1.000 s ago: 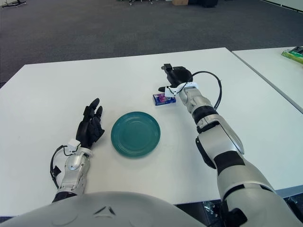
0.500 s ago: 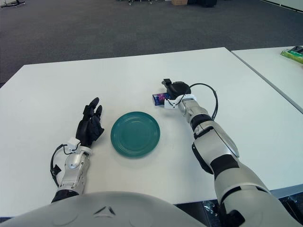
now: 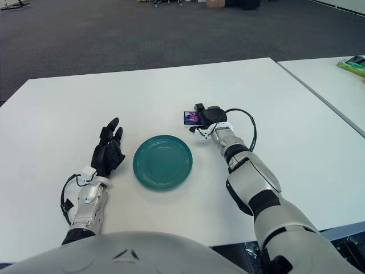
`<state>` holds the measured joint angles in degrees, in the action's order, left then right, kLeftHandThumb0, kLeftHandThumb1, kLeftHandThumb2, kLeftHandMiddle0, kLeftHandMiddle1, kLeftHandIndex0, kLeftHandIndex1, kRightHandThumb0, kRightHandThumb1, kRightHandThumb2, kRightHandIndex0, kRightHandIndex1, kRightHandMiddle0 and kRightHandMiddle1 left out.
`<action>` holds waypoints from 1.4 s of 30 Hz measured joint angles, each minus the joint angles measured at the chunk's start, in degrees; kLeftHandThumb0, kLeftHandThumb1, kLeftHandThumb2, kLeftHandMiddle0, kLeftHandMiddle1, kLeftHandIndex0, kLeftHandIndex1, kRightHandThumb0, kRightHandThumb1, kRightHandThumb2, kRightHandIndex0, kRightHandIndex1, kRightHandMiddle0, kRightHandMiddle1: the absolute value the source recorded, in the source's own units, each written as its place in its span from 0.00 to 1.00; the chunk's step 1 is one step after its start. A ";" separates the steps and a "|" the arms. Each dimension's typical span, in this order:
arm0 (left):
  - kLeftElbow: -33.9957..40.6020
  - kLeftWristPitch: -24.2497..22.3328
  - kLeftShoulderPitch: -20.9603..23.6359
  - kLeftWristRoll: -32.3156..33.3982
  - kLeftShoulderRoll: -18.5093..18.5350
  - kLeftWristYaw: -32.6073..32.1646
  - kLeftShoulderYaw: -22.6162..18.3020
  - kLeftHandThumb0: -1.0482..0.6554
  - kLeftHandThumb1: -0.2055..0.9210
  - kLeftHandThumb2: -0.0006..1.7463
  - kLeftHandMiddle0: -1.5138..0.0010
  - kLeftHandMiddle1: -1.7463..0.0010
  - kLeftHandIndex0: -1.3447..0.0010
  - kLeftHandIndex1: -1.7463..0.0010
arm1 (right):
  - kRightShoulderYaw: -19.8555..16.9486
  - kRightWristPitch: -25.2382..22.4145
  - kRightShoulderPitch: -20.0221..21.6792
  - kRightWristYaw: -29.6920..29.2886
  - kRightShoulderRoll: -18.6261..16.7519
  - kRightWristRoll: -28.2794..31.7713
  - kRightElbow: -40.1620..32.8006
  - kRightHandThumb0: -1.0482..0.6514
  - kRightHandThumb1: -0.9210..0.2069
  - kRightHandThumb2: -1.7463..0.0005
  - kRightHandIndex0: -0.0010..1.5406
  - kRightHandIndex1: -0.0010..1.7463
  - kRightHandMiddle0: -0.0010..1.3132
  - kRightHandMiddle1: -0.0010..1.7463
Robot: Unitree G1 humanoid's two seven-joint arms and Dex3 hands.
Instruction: Put the gum into the plate.
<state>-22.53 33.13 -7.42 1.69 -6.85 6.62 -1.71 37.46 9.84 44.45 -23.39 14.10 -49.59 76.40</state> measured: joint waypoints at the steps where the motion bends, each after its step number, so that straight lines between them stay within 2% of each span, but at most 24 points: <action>1: -0.03 0.01 -0.02 -0.01 -0.02 -0.26 0.03 0.04 1.00 0.55 0.84 0.99 1.00 0.68 | 0.23 -0.51 0.00 -0.01 -0.30 0.00 0.04 0.24 0.00 0.74 0.29 0.00 0.00 0.36; 5: -0.03 0.28 -0.16 -0.13 -0.05 -1.82 0.26 0.04 1.00 0.55 0.83 0.99 1.00 0.67 | 0.97 -2.69 0.31 -0.01 -1.49 -0.04 0.28 0.24 0.00 0.71 0.30 0.01 0.01 0.37; 7: 0.03 0.30 -0.18 -0.20 -0.05 -2.72 0.52 0.04 1.00 0.56 0.82 0.99 1.00 0.67 | 1.33 -3.85 0.56 0.00 -2.19 -0.09 0.46 0.23 0.00 0.67 0.34 0.02 0.04 0.47; 8: 0.07 0.30 -0.21 -0.23 -0.05 -3.22 0.69 0.04 1.00 0.56 0.82 0.99 1.00 0.67 | 1.52 -4.45 0.70 0.01 -2.51 -0.22 0.56 0.23 0.00 0.67 0.35 0.02 0.05 0.48; 9: 0.10 0.30 -0.22 -0.24 -0.05 -3.58 0.86 0.04 1.00 0.56 0.82 0.99 1.00 0.67 | 1.69 -4.85 0.81 0.02 -2.81 -0.33 0.66 0.22 0.00 0.66 0.41 0.05 0.08 0.56; 10: 0.20 0.30 -0.26 -0.27 -0.05 -4.12 1.12 0.05 1.00 0.56 0.82 0.99 1.00 0.67 | 1.99 -5.42 0.95 0.01 -3.19 -0.50 0.79 0.22 0.00 0.65 0.42 0.15 0.12 0.64; 11: 0.29 0.30 -0.29 -0.29 -0.05 -4.47 1.31 0.05 1.00 0.56 0.82 0.99 1.00 0.68 | 2.29 -5.83 1.06 0.00 -3.47 -0.67 0.85 0.22 0.00 0.65 0.42 0.21 0.13 0.67; 12: 0.38 0.30 -0.31 -0.31 -0.04 -4.90 1.55 0.05 1.00 0.56 0.83 0.99 1.00 0.68 | 2.75 -6.31 1.19 -0.05 -3.79 -0.97 0.96 0.22 0.00 0.64 0.40 0.39 0.17 0.74; 13: 0.49 0.30 -0.35 -0.33 -0.04 -5.24 1.78 0.05 1.00 0.56 0.83 0.99 1.00 0.68 | 3.27 -6.70 1.27 -0.22 -4.08 -1.35 1.04 0.22 0.00 0.63 0.38 0.52 0.20 0.79; 16: 0.81 0.32 -0.56 -0.31 -0.03 -6.08 2.34 0.05 1.00 0.56 0.82 0.99 1.00 0.67 | 5.54 -7.81 1.45 -1.82 -4.63 -3.08 1.20 0.23 0.00 0.61 0.38 0.80 0.28 0.90; 20: 1.13 0.40 -0.85 -0.24 -0.03 -6.89 2.94 0.06 1.00 0.55 0.81 0.99 1.00 0.66 | 9.57 -9.45 1.14 -5.20 -4.96 -6.24 1.29 0.26 0.00 0.60 0.40 0.96 0.36 0.98; 24: 1.14 0.76 -0.89 -0.20 -0.02 -7.81 3.26 0.07 1.00 0.55 0.80 0.99 1.00 0.65 | 12.15 -10.99 1.21 -6.94 -5.30 -8.31 1.30 0.28 0.00 0.60 0.43 0.99 0.41 0.99; 31: 1.14 1.38 -0.88 -0.17 -0.01 -9.36 3.61 0.07 1.00 0.55 0.78 0.99 0.99 0.63 | 13.60 -11.76 2.11 -6.87 -5.61 -8.50 1.46 0.32 0.00 0.60 0.48 1.00 0.48 1.00; 42: 1.33 2.07 -0.79 0.12 0.01 -10.14 4.06 0.06 1.00 0.54 0.75 0.98 0.97 0.61 | 13.30 -7.26 3.57 -3.93 -2.37 -8.03 1.46 0.34 0.00 0.59 0.48 1.00 0.44 1.00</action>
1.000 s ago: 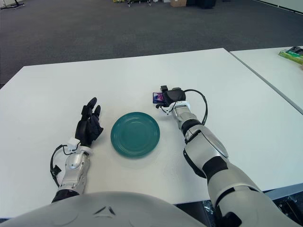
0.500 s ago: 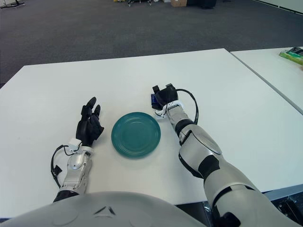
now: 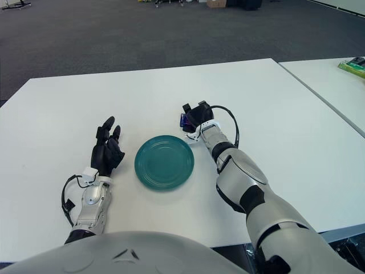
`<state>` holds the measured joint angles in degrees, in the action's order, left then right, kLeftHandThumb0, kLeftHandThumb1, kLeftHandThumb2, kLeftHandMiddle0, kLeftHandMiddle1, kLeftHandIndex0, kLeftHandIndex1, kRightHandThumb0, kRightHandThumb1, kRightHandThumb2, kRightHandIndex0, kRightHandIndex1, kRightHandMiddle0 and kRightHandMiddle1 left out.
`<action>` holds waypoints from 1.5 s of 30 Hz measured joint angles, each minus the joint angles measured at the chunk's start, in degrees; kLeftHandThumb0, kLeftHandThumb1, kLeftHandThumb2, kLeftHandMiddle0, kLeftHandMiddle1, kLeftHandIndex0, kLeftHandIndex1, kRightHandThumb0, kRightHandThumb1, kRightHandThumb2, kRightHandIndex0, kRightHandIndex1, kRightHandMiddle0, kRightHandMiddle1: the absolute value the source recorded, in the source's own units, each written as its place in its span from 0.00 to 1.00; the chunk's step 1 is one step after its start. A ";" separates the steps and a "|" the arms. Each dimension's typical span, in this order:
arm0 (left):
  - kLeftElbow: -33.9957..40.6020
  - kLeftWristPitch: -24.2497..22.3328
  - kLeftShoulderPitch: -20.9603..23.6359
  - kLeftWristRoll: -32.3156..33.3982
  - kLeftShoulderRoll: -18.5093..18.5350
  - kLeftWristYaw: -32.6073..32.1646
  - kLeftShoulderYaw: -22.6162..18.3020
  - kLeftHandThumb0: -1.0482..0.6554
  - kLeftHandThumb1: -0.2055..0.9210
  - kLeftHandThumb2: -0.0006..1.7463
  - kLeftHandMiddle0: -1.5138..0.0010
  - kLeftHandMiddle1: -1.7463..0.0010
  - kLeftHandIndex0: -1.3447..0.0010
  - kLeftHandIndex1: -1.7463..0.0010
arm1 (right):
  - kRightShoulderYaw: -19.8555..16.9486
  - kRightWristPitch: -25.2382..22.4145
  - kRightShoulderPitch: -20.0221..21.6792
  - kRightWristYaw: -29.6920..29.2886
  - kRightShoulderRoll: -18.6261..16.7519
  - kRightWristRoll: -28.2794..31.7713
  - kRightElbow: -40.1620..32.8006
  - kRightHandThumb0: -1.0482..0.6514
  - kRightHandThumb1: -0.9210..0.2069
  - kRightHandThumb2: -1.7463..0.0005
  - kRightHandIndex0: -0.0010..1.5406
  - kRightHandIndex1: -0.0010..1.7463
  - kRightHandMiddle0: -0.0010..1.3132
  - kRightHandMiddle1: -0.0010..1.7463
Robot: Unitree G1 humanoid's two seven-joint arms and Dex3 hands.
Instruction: Put the gum into the plate.
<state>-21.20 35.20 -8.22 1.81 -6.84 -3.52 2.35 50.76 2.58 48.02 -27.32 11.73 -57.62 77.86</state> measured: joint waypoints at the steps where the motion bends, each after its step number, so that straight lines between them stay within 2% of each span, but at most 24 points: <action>1: 0.00 0.00 0.02 0.06 0.00 0.02 -0.03 0.06 1.00 0.54 0.75 0.98 0.97 0.61 | -0.02 0.34 0.15 0.30 0.34 0.00 0.00 0.34 0.00 0.59 0.48 1.00 0.44 1.00; 10: -2.31 -0.02 2.58 1.97 0.05 1.65 -1.66 0.05 1.00 0.54 0.77 1.00 0.99 0.61 | -1.58 1.60 1.05 2.34 3.18 0.64 0.08 0.34 0.00 0.60 0.54 1.00 0.45 1.00; 19: -4.70 0.04 4.48 2.31 -0.10 2.93 -3.02 0.05 1.00 0.54 0.78 1.00 1.00 0.61 | -7.73 5.91 2.13 2.77 6.03 5.63 0.45 0.33 0.00 0.63 0.65 1.00 0.54 1.00; 25: -5.98 0.40 5.55 2.67 -0.16 4.38 -3.74 0.05 1.00 0.53 0.78 1.00 0.99 0.60 | -13.41 11.98 4.40 0.71 8.42 10.11 -1.08 0.32 0.00 0.65 0.68 1.00 0.58 1.00; 31: -7.06 0.86 6.46 2.72 -0.20 4.58 -4.61 0.05 1.00 0.54 0.77 0.99 0.99 0.60 | -17.09 19.47 5.86 -7.25 11.47 11.67 -7.57 0.32 0.00 0.67 0.69 1.00 0.62 1.00; 37: -7.80 1.31 6.87 2.36 -0.24 3.37 -4.76 0.07 1.00 0.54 0.77 0.99 0.99 0.60 | -16.57 23.65 5.74 -14.71 12.23 9.98 -13.88 0.32 0.00 0.68 0.70 1.00 0.62 1.00; 45: -7.94 1.88 6.91 2.16 -0.25 1.48 -4.73 0.08 1.00 0.54 0.76 0.99 0.98 0.60 | -10.03 29.69 2.84 -20.87 12.50 2.18 -21.43 0.32 0.00 0.69 0.69 1.00 0.61 1.00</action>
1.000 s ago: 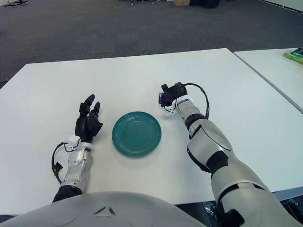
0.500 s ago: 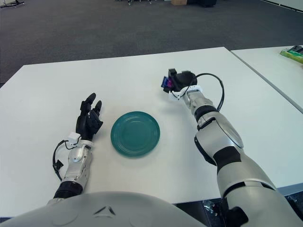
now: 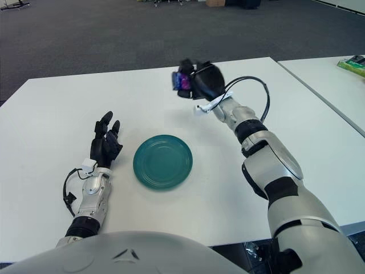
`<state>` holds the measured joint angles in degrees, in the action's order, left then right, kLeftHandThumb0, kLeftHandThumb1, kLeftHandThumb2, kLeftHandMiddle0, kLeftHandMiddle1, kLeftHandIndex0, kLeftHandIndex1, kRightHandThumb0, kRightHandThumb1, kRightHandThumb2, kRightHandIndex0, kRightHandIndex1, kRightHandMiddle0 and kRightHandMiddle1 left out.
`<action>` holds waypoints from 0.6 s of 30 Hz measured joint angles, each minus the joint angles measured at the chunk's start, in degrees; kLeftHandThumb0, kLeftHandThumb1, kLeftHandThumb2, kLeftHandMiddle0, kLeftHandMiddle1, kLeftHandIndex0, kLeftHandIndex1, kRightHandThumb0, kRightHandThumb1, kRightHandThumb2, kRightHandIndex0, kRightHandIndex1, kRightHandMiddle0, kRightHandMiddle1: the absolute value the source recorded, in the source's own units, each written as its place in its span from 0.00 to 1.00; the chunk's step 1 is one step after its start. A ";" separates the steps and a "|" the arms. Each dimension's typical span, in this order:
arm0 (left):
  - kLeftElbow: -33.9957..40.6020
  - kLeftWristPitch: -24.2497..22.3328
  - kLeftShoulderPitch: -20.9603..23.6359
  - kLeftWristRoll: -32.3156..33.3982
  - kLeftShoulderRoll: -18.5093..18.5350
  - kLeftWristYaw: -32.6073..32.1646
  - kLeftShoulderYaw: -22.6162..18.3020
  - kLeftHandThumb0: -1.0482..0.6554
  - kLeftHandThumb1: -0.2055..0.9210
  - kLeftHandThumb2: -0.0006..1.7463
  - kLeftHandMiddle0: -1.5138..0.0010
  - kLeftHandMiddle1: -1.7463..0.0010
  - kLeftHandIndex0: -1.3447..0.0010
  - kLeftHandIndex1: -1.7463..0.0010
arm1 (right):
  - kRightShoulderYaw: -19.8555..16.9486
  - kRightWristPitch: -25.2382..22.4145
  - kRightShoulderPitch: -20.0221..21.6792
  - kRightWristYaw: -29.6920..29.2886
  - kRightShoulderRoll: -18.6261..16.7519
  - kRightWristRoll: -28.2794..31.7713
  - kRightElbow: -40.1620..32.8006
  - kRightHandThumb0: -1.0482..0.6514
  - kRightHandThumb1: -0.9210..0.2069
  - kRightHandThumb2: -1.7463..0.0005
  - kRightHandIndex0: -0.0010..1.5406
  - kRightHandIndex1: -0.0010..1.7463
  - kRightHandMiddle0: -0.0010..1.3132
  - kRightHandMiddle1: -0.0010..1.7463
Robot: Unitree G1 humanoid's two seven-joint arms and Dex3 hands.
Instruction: Put the gum into the plate.
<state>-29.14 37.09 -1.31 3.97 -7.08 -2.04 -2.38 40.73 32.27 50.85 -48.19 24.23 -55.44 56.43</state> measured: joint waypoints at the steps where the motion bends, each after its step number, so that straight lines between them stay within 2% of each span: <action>1: 0.00 0.00 0.01 0.00 0.00 -0.20 -0.01 0.08 1.00 0.54 0.76 0.99 0.97 0.60 | 0.68 0.65 -0.54 -0.18 0.02 -0.76 -0.92 0.33 0.00 0.69 0.70 1.00 0.62 1.00; 6: -0.01 0.00 0.06 0.01 0.00 -1.37 -0.09 0.09 1.00 0.55 0.76 0.99 0.97 0.59 | 3.76 3.04 -3.57 -0.34 0.73 -4.88 -6.65 0.33 0.00 0.68 0.72 1.00 0.64 1.00; 11: -0.02 -0.01 0.05 0.00 0.00 -2.33 -0.14 0.09 1.00 0.55 0.75 0.99 0.96 0.59 | 6.04 4.79 -5.88 1.09 1.53 -7.55 -11.26 0.33 0.00 0.68 0.73 1.00 0.58 1.00; 18: -0.12 0.00 0.01 -0.56 0.00 -3.91 0.00 0.10 1.00 0.55 0.76 1.00 0.97 0.60 | 9.79 7.23 -6.17 3.74 2.12 -11.54 -11.58 0.34 0.00 0.68 0.71 1.00 0.54 1.00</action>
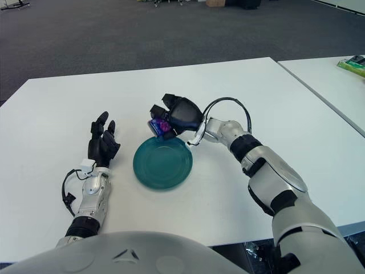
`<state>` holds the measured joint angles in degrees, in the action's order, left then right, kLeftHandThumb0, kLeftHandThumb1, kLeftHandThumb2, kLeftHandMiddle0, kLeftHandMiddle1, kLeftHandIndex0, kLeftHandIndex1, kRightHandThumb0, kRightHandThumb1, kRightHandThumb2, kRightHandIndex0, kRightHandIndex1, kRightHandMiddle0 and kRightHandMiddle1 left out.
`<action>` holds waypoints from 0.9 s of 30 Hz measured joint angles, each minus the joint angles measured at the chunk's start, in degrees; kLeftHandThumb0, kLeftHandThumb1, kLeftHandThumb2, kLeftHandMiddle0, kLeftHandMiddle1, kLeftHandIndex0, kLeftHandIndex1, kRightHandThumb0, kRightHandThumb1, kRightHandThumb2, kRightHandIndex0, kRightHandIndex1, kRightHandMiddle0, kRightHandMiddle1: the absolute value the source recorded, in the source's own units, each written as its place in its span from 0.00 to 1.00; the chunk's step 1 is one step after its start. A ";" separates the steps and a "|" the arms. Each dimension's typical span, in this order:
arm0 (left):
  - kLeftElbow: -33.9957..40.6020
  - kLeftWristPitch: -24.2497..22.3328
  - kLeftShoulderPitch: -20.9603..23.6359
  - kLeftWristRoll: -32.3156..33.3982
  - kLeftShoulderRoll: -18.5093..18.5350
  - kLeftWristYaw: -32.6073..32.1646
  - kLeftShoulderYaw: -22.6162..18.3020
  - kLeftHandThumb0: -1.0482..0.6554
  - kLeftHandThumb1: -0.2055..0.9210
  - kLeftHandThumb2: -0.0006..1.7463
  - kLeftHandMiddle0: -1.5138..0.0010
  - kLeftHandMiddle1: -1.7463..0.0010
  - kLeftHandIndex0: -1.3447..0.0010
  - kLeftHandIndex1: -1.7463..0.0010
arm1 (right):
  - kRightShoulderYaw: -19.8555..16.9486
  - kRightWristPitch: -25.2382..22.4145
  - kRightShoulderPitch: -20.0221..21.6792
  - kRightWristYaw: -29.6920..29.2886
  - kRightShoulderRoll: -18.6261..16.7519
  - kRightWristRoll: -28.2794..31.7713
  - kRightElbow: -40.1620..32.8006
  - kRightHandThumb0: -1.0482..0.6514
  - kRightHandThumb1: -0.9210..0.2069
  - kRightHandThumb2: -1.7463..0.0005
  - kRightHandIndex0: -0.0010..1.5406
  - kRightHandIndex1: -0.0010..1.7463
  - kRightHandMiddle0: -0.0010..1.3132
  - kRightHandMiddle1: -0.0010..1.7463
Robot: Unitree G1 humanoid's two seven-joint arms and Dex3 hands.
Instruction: Put the gum into the plate.
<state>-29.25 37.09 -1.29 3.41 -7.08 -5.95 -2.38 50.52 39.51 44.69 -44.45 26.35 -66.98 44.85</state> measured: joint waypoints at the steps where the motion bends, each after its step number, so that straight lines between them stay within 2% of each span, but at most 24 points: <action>1: 0.00 0.00 0.00 -0.10 0.00 -0.13 0.05 0.10 1.00 0.55 0.76 1.00 0.97 0.60 | 0.77 0.24 0.00 0.26 -0.02 -0.59 0.55 0.34 0.00 0.68 0.70 1.00 0.53 1.00; 9: 0.81 -0.02 -0.45 -0.46 0.02 -0.42 0.26 0.13 1.00 0.56 0.77 1.00 0.98 0.60 | 5.41 0.39 0.05 1.14 -0.58 -5.05 5.93 0.34 0.00 0.69 0.67 1.00 0.51 1.00; 20: 3.00 0.03 -1.80 -0.46 0.09 -0.42 0.99 0.14 1.00 0.58 0.77 1.00 0.99 0.61 | 7.96 -0.18 2.92 -1.44 -2.56 -6.68 9.74 0.33 0.00 0.68 0.62 1.00 0.52 1.00; 22: 3.32 0.04 -1.95 -0.47 0.10 -0.42 1.04 0.14 1.00 0.58 0.76 1.00 0.99 0.61 | 8.23 -0.36 3.11 -1.69 -2.82 -6.69 9.86 0.32 0.00 0.68 0.59 1.00 0.47 1.00; 23: 3.48 0.04 -2.01 -0.47 0.11 -0.44 1.07 0.14 1.00 0.58 0.76 1.00 0.99 0.61 | 8.26 -0.40 3.14 -1.71 -2.87 -6.65 9.80 0.27 0.00 0.64 0.42 1.00 0.31 0.98; 24: 3.65 0.03 -2.10 -0.47 0.11 -0.48 1.11 0.14 1.00 0.58 0.76 1.00 0.99 0.61 | 8.20 -0.39 3.14 -1.47 -2.84 -6.54 9.52 0.26 0.00 0.63 0.36 1.00 0.25 0.97; 25: 3.92 0.03 -2.25 -0.49 0.12 -0.59 1.15 0.14 1.00 0.58 0.77 1.00 0.99 0.61 | 8.09 -0.26 3.13 -0.86 -2.74 -6.32 8.95 0.21 0.00 0.58 0.24 0.80 0.16 0.78; 26: 4.15 0.03 -2.40 -0.50 0.13 -0.70 1.21 0.14 1.00 0.58 0.77 1.00 0.99 0.61 | 7.85 0.03 3.01 0.04 -2.47 -5.95 8.08 0.18 0.00 0.55 0.18 0.63 0.10 0.65; 27: 4.37 0.03 -2.55 -0.54 0.13 -0.83 1.25 0.14 1.00 0.58 0.77 1.00 0.99 0.61 | 7.49 0.49 2.84 1.16 -2.11 -5.49 6.97 0.17 0.00 0.54 0.15 0.54 0.08 0.56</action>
<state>-24.88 37.12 -3.85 2.87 -6.95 -6.78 -1.12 58.02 40.00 47.53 -43.30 24.25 -72.48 51.82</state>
